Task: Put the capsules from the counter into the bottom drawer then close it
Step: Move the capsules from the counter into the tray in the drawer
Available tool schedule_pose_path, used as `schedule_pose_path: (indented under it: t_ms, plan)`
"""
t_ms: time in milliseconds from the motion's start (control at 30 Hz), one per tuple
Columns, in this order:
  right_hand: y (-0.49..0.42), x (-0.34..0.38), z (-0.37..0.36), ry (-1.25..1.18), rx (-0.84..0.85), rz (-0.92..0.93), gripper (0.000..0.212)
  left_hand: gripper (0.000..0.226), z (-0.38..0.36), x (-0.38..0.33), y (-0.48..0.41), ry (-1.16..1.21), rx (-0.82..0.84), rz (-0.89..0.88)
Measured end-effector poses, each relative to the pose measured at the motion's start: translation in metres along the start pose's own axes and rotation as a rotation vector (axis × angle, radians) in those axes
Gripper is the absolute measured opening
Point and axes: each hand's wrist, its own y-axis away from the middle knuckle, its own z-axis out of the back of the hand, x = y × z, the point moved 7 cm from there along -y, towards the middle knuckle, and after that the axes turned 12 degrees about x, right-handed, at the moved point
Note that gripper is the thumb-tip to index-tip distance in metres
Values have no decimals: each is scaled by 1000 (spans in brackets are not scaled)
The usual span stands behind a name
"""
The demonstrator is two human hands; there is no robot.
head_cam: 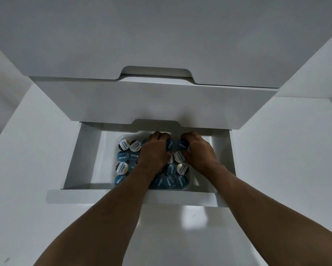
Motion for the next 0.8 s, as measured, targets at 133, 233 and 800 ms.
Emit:
schedule_pose_path:
  t_ms: [133, 233, 800]
  plan:
    - [-3, 1, -4, 11, 15, 20, 34, 49, -1, 1, -4, -42, 12, -19]
    - [-4, 1, -4, 43, 30, 27, 36, 44, -3, 2, -6, -80, 21, -44]
    - [-2, 1, -2, 127, 40, 58, 35, 29, -3, 1, -10, -48, 44, -136]
